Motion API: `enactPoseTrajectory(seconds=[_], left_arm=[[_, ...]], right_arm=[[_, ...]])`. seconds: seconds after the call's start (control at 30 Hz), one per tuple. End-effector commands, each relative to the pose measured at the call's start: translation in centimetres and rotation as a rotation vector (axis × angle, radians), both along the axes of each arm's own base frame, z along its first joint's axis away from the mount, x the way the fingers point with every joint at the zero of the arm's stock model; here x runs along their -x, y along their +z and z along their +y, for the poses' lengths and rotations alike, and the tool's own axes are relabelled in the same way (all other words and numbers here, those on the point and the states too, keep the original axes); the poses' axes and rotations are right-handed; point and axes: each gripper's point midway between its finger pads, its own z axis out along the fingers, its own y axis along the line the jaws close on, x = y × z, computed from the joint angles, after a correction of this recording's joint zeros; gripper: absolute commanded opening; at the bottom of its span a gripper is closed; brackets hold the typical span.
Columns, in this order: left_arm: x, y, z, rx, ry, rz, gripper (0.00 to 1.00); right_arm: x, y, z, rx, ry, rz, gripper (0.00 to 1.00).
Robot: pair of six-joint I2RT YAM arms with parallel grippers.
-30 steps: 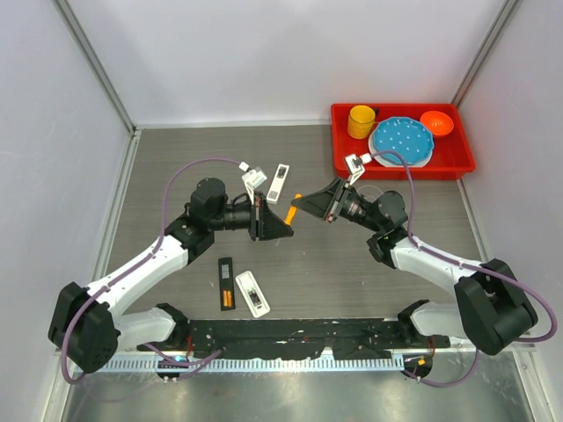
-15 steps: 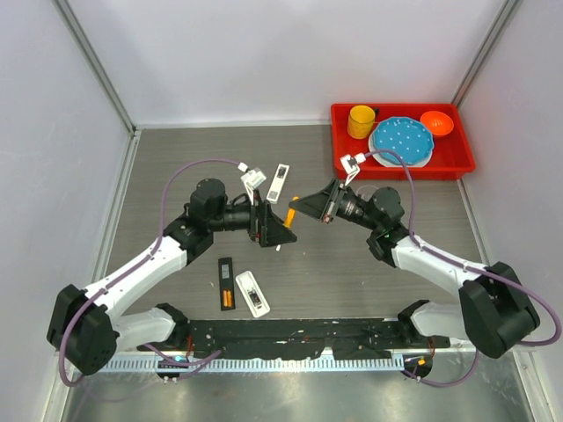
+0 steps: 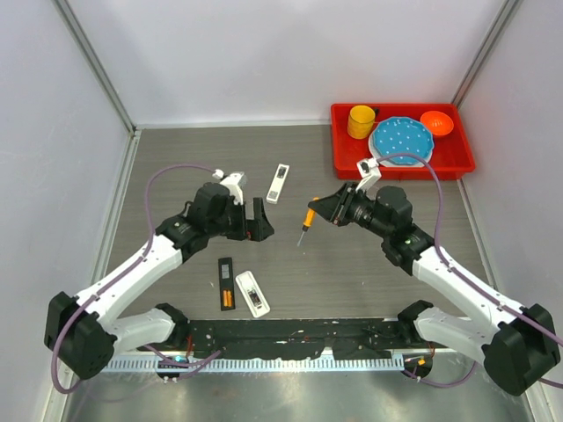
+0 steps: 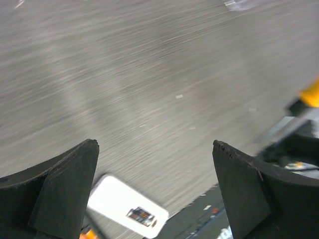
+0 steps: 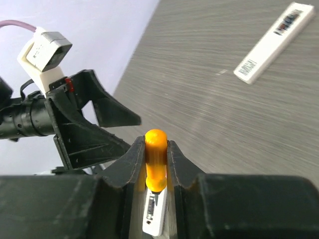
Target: Unload the batteries from the remote control
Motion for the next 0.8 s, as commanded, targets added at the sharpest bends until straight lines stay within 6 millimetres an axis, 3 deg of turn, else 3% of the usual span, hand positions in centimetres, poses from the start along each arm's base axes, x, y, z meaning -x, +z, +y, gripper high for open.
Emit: enactPoseTrajectory(seconds=[0.0, 0.13, 0.27, 0.3, 0.37, 0.4, 0.43, 0.53, 0.77], left_arm=[[-1.3, -4.5, 5.7, -0.344, 0.185, 0.064, 1.0], [-2.9, -5.9, 7.3, -0.497, 0.227, 0.076, 1.0], [-5.4, -6.8, 4.8, -0.473, 0.18, 0.061, 1.0], [-5.9, -8.2, 4.2, -0.492, 0.167, 0.089, 1.0], [-7.9, -7.9, 2.6, -0.465, 0.148, 0.061, 1.0], [-8.5, -9.7, 2.2, -0.496, 0.138, 0.094, 1.0], [-10.0, -8.9, 1.2, -0.486, 0.129, 0.065, 1.0], [-12.9, -10.3, -0.7, -0.521, 0.103, 0.077, 1.0], [-18.6, -12.9, -1.9, -0.667, 0.095, 0.04, 1.0]], right_arm=[[-1.3, -1.4, -1.4, 0.108, -0.091, 0.017, 0.01], [-1.6, -2.5, -1.4, 0.167, -0.085, 0.053, 0.01], [-2.0, -2.4, -1.5, 0.175, -0.093, 0.065, 0.01], [-2.1, -2.2, -1.5, 0.171, -0.097, 0.063, 0.01], [-2.1, -2.6, -2.0, 0.182, -0.115, 0.09, 0.01], [-2.1, -2.5, -2.2, 0.18, -0.12, 0.092, 0.01], [-2.1, -2.6, -2.4, 0.181, -0.127, 0.098, 0.01], [-2.0, -2.3, -3.1, 0.178, -0.151, 0.097, 0.01], [-1.8, -2.2, -4.1, 0.174, -0.195, 0.089, 0.01]])
